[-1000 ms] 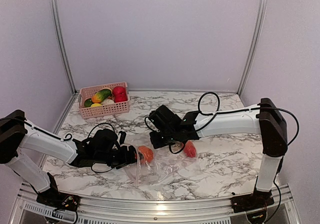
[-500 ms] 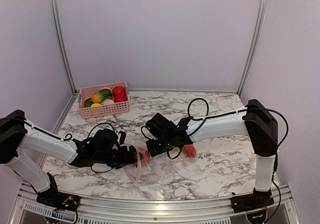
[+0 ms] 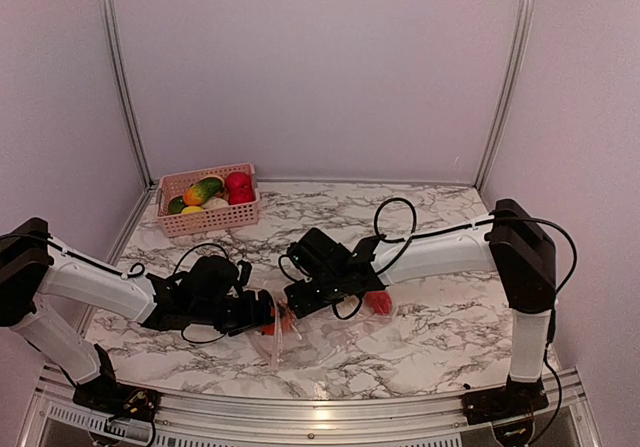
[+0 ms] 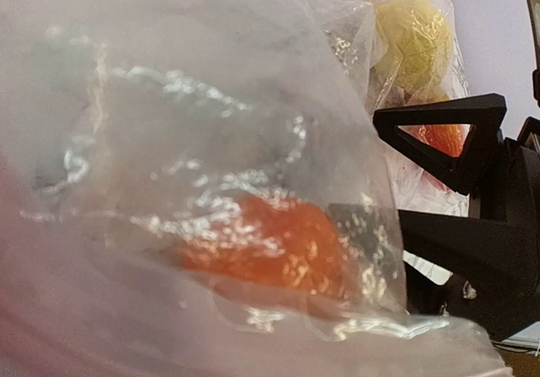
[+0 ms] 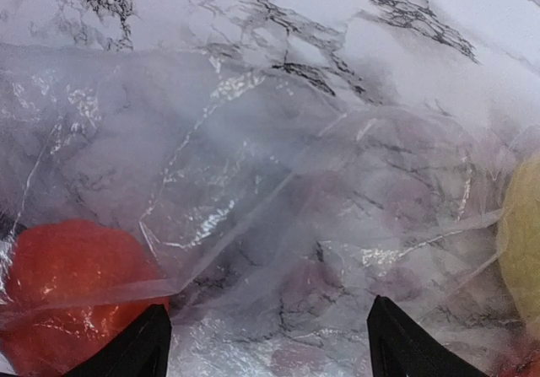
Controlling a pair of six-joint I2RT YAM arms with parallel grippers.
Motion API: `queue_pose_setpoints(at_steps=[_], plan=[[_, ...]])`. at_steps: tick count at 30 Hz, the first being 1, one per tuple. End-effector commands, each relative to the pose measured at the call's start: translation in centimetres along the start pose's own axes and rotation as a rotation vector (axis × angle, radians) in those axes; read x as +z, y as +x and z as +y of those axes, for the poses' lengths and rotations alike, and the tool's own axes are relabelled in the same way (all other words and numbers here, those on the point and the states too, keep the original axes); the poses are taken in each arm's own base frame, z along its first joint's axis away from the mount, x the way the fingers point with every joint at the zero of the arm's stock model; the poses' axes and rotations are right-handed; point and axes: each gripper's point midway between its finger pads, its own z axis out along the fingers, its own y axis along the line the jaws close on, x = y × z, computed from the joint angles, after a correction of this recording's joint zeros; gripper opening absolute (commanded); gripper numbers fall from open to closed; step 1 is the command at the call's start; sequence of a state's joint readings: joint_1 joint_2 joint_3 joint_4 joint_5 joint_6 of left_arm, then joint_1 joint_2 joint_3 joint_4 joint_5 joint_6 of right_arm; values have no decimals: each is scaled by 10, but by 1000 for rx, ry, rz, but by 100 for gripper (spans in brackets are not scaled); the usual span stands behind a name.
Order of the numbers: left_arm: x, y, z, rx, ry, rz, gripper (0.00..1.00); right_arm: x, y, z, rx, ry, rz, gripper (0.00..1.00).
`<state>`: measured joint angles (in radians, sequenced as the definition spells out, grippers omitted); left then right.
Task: Open the zip-top bag and remove the fake food
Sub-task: Pick up the fake fruit from the zipper food storage bag.
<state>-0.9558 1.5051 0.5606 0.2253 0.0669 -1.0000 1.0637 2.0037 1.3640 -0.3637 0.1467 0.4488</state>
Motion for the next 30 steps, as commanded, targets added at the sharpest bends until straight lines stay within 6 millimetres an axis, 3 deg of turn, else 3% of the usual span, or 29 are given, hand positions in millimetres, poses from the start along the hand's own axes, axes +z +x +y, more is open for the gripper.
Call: queue_pose_setpoints(at_steps=[1, 8, 11, 21, 30], plan=[[2, -6, -4, 16, -14, -14, 74, 2, 3, 9, -17, -17, 5, 77], [-1, -5, -6, 15, -7, -10, 45, 2, 2, 7, -8, -4, 1, 73], [-5, -7, -10, 17, 0, -15, 38, 2, 4, 5, 2, 5, 4, 73], [-25, -13, -22, 17, 21, -25, 33, 0, 0, -3, 35, 31, -22, 73], [-36, -9, -17, 22, -3, -13, 33, 1, 1, -5, 41, 34, -21, 73]])
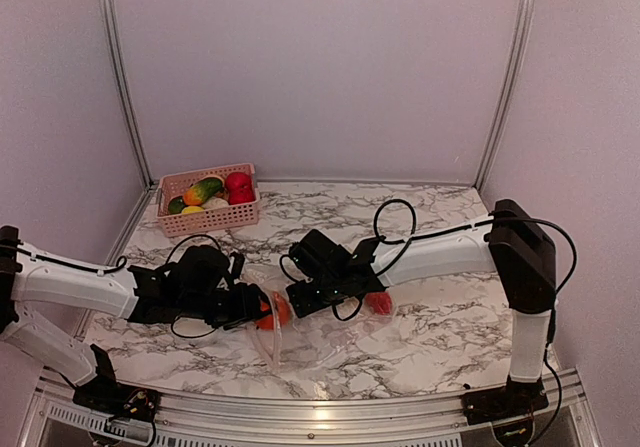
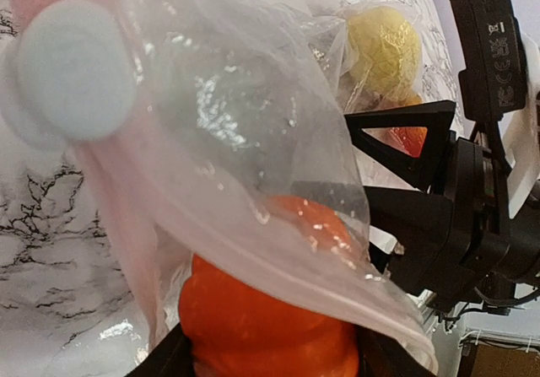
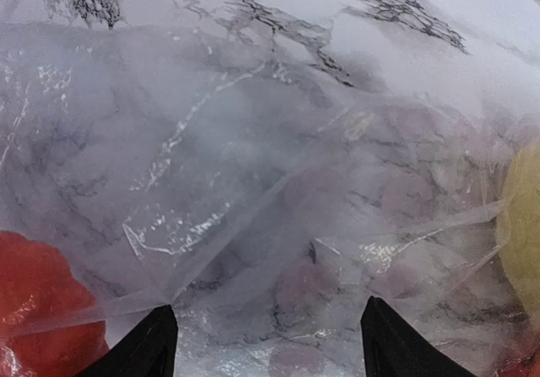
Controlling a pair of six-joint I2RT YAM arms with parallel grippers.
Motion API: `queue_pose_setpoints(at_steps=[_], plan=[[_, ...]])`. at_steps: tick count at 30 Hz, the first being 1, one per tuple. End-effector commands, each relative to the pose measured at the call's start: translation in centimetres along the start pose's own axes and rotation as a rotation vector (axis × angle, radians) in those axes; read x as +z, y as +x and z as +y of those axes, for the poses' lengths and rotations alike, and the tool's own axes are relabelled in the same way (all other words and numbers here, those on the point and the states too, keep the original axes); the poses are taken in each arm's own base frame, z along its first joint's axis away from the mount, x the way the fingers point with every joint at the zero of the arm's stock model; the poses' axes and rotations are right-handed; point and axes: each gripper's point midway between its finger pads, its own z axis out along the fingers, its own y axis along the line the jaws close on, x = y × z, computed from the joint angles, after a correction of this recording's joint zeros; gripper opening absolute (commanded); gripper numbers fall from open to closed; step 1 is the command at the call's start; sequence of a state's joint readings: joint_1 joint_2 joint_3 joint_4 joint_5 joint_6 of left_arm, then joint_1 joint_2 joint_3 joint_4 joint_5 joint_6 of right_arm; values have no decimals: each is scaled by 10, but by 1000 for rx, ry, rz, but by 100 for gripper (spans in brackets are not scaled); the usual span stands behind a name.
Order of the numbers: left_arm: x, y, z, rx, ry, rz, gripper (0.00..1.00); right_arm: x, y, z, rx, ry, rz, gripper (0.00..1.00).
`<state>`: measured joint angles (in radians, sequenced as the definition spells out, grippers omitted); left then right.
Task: Open the zip-top bag and remove the fake food
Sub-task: Pick up the fake fruit from the zipper food storage bag.
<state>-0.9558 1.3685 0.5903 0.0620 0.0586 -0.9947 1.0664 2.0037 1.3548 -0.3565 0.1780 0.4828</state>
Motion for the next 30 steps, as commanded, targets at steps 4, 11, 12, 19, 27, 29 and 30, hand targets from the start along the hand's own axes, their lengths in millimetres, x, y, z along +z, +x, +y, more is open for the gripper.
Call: queue_pose_setpoints(at_steps=[4, 11, 12, 19, 27, 29, 30], plan=[[-14, 2, 2, 26, -25, 9, 33, 0, 0, 0, 11, 7, -9, 73], [-26, 6, 4, 45, -23, 24, 33, 0, 0, -1, 11, 8, -6, 73], [-28, 7, 4, 47, -26, 24, 33, 0, 0, -1, 12, 6, -6, 73], [-40, 7, 16, 52, -67, 9, 33, 1, 0, -1, 14, 4, -5, 73], [-59, -4, 15, 57, -88, -51, 33, -1, -2, -1, 16, 2, -10, 73], [-66, -10, 16, 52, -96, -82, 33, -3, -4, -1, 18, -2, -18, 73], [-70, -13, 16, 50, -104, -101, 33, -5, -5, 0, 20, -4, -22, 73]])
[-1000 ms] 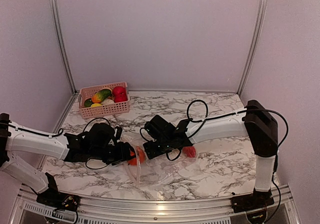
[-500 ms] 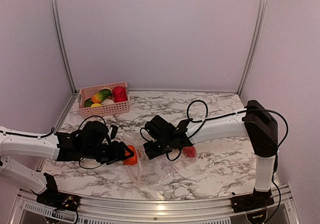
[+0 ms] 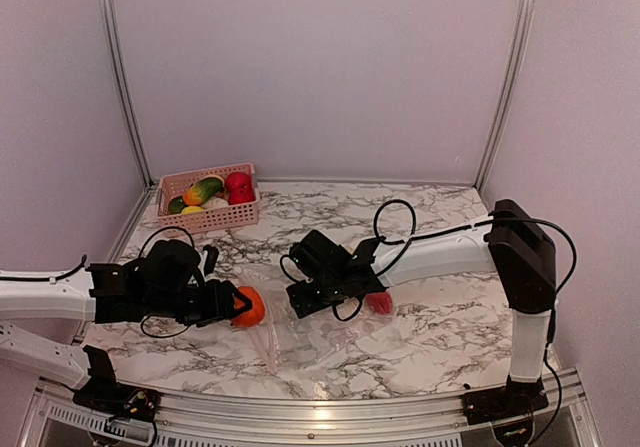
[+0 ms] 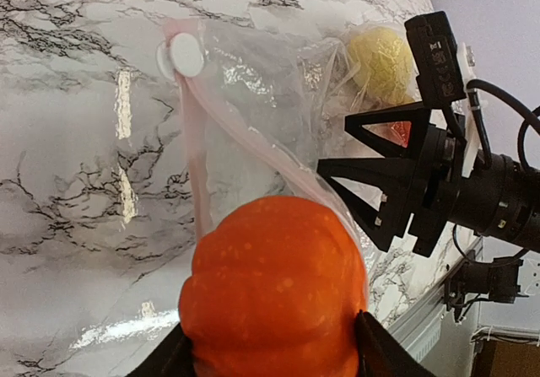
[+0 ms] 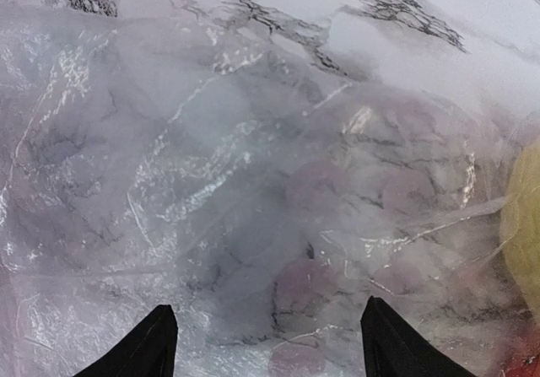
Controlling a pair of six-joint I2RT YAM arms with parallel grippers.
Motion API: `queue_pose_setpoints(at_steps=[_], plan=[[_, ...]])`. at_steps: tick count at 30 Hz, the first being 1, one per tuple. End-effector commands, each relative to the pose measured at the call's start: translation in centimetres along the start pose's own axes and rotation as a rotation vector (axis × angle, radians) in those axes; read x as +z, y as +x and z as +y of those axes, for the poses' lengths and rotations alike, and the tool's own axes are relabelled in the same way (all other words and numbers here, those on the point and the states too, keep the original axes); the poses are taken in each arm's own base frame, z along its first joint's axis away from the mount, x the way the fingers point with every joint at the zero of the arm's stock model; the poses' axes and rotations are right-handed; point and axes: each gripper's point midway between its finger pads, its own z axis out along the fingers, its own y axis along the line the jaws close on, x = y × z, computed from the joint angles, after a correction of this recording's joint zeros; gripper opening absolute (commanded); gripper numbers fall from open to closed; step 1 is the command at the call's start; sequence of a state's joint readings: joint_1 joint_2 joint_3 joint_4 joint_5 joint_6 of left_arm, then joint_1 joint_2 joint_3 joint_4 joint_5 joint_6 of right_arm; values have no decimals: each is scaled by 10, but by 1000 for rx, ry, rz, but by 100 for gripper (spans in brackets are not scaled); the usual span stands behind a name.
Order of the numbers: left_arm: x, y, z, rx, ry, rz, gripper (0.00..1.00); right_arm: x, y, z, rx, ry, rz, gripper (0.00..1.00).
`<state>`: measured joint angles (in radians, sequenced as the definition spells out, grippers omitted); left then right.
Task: Open the zip-top bag and remove the fake food
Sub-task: Pick up the fake fruit from the zipper food storage bag, then place the fake fruit in the bin.
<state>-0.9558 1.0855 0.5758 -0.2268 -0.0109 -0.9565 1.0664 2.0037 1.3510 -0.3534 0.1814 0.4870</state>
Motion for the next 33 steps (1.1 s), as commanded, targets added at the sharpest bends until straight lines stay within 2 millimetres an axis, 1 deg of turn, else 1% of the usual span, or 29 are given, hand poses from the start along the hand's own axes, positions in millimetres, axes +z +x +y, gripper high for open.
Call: queue_pose_setpoints(at_steps=[1, 6, 10, 13, 16, 19, 20, 21, 24, 27, 31, 33], plan=[[-15, -14, 9, 9, -61, -75, 33, -7, -7, 1, 16, -9, -24, 73], [-30, -31, 8, -2, -78, -159, 33, -18, -17, 3, 21, -20, -51, 73], [-38, -45, 6, -11, -96, -220, 33, -33, -27, 6, 26, -35, -84, 74], [-40, -54, 2, -16, -96, -256, 33, -45, -35, 7, 28, -46, -109, 80], [-38, -64, 0, -9, -109, -275, 34, -57, -41, 5, 34, -45, -134, 88], [-38, -83, -3, 1, -122, -305, 34, -70, -47, 2, 43, -34, -160, 94], [-39, -91, -3, -1, -123, -317, 34, -74, -48, 0, 48, -30, -168, 98], [-40, -101, 0, -7, -132, -336, 34, -78, -49, -2, 53, -29, -176, 99], [-46, -133, 9, -23, -155, -393, 34, -90, -52, -6, 66, -22, -199, 99], [-54, -169, 19, -35, -180, -458, 34, -102, -52, -11, 76, -14, -218, 99], [-62, -211, 41, -61, -239, -524, 34, -113, -51, -18, 89, -5, -233, 99], [-65, -232, 57, -87, -267, -551, 34, -118, -50, -21, 97, 2, -241, 99]])
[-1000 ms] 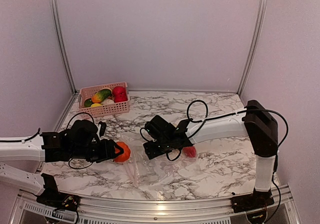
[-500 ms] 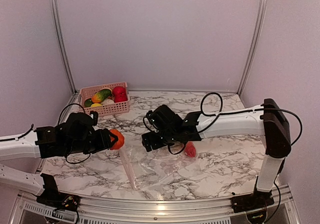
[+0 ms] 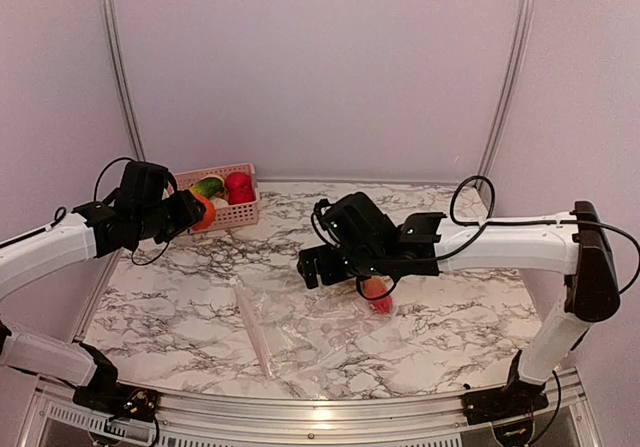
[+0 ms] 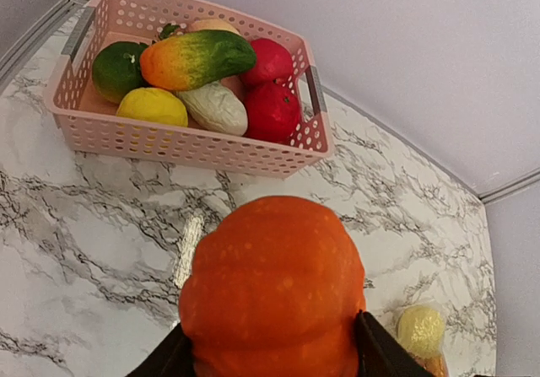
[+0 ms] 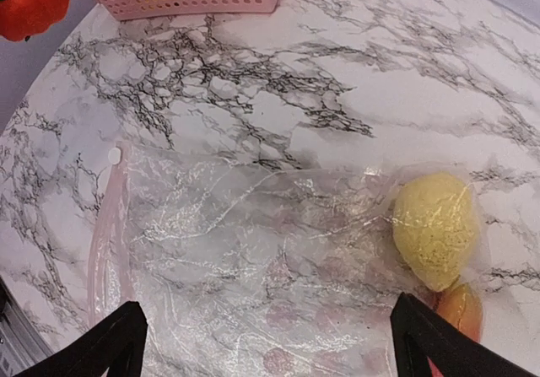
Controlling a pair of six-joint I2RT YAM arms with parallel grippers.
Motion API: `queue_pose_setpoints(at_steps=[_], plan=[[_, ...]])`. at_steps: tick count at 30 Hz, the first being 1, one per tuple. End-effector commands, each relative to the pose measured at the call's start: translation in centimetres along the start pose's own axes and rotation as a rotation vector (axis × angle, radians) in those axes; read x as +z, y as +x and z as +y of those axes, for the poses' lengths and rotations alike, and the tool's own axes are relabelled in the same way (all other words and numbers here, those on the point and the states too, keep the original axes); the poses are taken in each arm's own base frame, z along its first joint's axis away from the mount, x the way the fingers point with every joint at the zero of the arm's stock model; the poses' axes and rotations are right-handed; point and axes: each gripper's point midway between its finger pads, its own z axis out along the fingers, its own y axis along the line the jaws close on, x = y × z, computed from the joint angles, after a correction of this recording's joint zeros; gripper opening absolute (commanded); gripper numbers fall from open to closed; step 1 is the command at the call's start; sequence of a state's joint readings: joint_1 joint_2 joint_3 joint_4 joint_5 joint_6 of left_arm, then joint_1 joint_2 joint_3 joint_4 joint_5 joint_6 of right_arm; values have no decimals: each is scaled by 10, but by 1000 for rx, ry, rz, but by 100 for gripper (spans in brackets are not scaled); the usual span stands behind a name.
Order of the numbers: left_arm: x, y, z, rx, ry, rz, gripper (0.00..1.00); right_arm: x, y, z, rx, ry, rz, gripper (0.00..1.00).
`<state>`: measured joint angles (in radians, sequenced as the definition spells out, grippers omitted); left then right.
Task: Open the zip-top bag and remove the fake food
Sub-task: Place the fake fruit in the bin.
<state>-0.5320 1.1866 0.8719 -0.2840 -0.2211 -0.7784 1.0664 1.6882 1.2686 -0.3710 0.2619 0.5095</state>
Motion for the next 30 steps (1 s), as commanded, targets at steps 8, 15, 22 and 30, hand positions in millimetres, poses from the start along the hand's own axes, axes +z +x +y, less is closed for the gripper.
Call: queue_pose_setpoints(at_steps=[8, 15, 22, 30], plan=[[61, -96, 52, -73, -98, -114, 34, -34, -1, -23, 48, 52, -44, 99], [106, -133, 87, -136, -159, -118, 34, -50, -2, -30, 67, 58, -64, 99], [151, -160, 116, -155, -235, -93, 36, -63, -5, -37, 73, 73, -77, 99], [198, -167, 142, -163, -275, -30, 38, -72, -5, -39, 84, 70, -83, 99]])
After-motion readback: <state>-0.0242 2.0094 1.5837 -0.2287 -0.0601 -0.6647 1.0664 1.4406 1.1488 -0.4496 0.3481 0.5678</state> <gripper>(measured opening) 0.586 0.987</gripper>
